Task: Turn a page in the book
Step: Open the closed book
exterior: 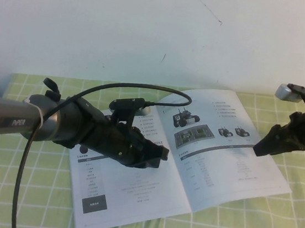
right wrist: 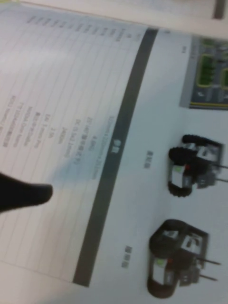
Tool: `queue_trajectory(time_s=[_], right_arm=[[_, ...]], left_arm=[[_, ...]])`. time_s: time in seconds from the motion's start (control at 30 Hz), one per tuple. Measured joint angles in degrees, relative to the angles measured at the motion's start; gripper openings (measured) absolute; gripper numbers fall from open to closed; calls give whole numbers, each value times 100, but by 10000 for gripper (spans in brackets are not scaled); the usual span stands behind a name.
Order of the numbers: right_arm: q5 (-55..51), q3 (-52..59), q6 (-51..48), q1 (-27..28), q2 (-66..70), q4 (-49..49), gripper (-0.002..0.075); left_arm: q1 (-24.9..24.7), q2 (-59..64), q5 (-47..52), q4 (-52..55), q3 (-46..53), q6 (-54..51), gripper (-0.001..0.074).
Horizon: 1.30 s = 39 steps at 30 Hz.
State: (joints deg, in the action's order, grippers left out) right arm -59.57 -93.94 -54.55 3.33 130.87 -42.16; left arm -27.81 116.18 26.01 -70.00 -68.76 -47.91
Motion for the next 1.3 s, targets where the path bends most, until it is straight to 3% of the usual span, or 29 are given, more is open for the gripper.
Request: queue_trajectory(time_s=[0.6,0.93,1.07,1.3], right_arm=[[-751,-36,2,10,199,-755,505],[-764,-36,1,-57,352,-1665,501],[-764,-36,1,-122,467,-1683,442],[-764,-36,1,-87,454,-1794,218]], left_arm=[[0,0,0,11,0,-49,-2],[0,0,0,11,0,-49,-2],[0,0,12,11,0,-49,-2],[0,0,12,11,0,-92,-2]])
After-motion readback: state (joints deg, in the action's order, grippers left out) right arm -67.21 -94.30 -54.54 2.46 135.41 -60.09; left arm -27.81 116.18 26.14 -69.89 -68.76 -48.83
